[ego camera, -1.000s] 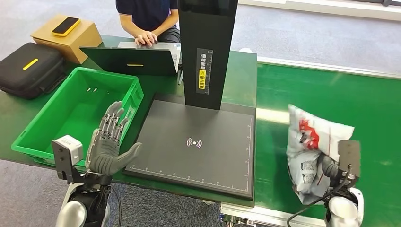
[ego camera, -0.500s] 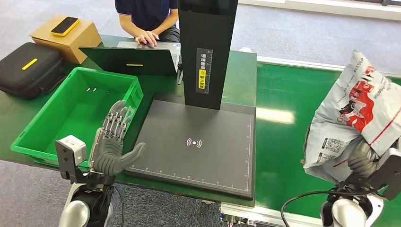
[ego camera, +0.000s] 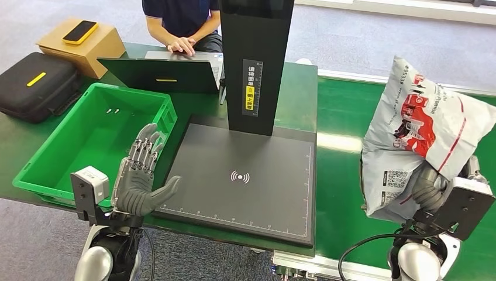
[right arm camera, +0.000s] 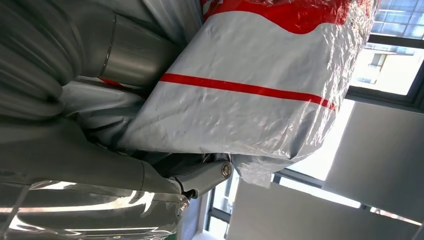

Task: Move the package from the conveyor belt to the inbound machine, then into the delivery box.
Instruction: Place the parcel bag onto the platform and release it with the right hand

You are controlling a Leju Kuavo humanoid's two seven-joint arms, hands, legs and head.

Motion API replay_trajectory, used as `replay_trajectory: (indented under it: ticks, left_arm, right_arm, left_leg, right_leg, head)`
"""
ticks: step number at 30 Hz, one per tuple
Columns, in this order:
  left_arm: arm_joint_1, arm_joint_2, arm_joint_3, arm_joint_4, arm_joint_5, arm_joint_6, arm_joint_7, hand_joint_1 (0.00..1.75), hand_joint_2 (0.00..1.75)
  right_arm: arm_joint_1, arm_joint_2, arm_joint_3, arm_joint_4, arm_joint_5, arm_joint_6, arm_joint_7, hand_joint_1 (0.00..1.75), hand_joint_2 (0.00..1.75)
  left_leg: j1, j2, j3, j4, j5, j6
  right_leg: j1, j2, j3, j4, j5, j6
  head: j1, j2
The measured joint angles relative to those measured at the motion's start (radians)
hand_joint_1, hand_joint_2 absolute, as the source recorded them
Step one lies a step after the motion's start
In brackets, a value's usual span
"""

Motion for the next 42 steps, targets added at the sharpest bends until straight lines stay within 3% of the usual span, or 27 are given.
replay_trajectory:
  ticks: [3, 6, 11, 15, 19, 23, 28, 34, 38, 42]
  left_arm:
    - [-0.001, 0.0, 0.0, 0.001, 0.001, 0.0, -0.004, 0.0, 1.75]
    - [-0.011, 0.002, -0.001, 0.01, 0.008, 0.001, -0.019, 0.0, 1.75]
    - [-0.041, 0.01, -0.003, 0.036, 0.026, -0.007, -0.039, 0.0, 1.75]
    - [-0.053, 0.013, -0.007, 0.053, 0.034, -0.027, -0.046, 0.0, 1.75]
    - [-0.064, 0.013, -0.02, 0.067, 0.042, -0.037, -0.049, 0.0, 1.75]
    - [-0.07, 0.013, -0.025, 0.071, 0.048, -0.037, -0.04, 0.0, 1.75]
    - [-0.074, 0.013, -0.025, 0.071, 0.052, -0.037, -0.031, 0.0, 1.75]
    - [-0.076, 0.013, -0.025, 0.073, 0.052, -0.037, -0.029, 0.0, 1.75]
    - [-0.077, 0.013, -0.025, 0.073, 0.051, -0.037, -0.026, 0.0, 1.75]
    - [-0.074, 0.013, -0.025, 0.073, 0.047, -0.034, -0.021, 0.0, 1.75]
  right_arm:
    - [-0.001, -0.006, 0.01, 0.001, 0.036, 0.008, 0.0, 1.75, 1.75]
    - [-0.025, -0.05, 0.085, 0.023, 0.217, 0.052, 0.01, 1.75, 1.75]
    - [-0.163, -0.165, 0.352, 0.169, 0.531, 0.117, 0.037, 1.75, 1.75]
    - [-0.33, -0.212, 0.628, 0.338, 0.61, 0.195, 0.046, 1.75, 1.75]
    - [-0.463, -0.19, 0.874, 0.551, 0.599, 0.197, 0.033, 1.75, 1.75]
    - [-0.521, -0.149, 1.023, 0.716, 0.583, 0.131, 0.02, 1.75, 1.75]
    - [-0.552, -0.117, 1.109, 0.801, 0.574, 0.125, 0.036, 1.75, 1.75]
    - [-0.573, -0.105, 1.146, 0.839, 0.569, 0.137, 0.044, 1.75, 1.75]
    - [-0.58, -0.1, 1.157, 0.857, 0.575, 0.142, 0.088, 0.05, 1.75]
    - [-0.578, -0.095, 1.155, 0.868, 0.557, 0.11, 0.148, 0.0, 1.75]
  left_leg:
    - [0.0, 0.0, 0.0, 0.0, 0.0, 0.0]
    - [0.0, 0.001, 0.0, 0.0, 0.0, 0.0]
    - [0.0, 0.002, 0.0, 0.0, 0.002, -0.001]
    - [0.0, 0.002, 0.0, 0.0, 0.002, -0.001]
    - [0.0, 0.001, 0.0, 0.0, 0.002, -0.001]
    - [0.0, 0.0, -0.001, 0.0, 0.002, -0.001]
    - [0.0, 0.001, 0.0, 0.0, 0.002, -0.001]
    - [0.0, 0.001, 0.001, 0.0, 0.002, -0.001]
    - [0.0, 0.001, 0.002, 0.0, 0.002, -0.001]
    - [0.0, 0.001, 0.002, 0.0, 0.002, -0.001]
  right_leg:
    - [0.0, 0.0, 0.0, 0.0, 0.0, 0.0]
    - [0.0, 0.001, 0.0, 0.001, 0.0, 0.0]
    - [0.001, 0.002, 0.0, 0.002, 0.002, -0.001]
    - [0.001, 0.002, -0.001, 0.003, 0.002, -0.001]
    - [0.001, 0.001, -0.001, 0.003, 0.002, -0.001]
    - [0.001, 0.0, -0.002, 0.003, 0.001, -0.001]
    - [0.0, 0.001, -0.002, 0.003, 0.001, -0.002]
    - [0.0, 0.001, -0.001, 0.003, 0.001, -0.002]
    - [0.001, 0.001, 0.0, 0.003, 0.002, -0.002]
    - [0.001, 0.001, 0.0, 0.003, 0.002, -0.002]
  head:
    - [0.0, 0.0]
    - [0.0, 0.0]
    - [0.0, 0.0]
    - [0.0, 0.0]
    - [0.0, 0.0]
    - [0.0, 0.0]
    - [0.0, 0.0]
    - [0.0, 0.0]
    - [0.0, 0.0]
    - [0.0, 0.0]
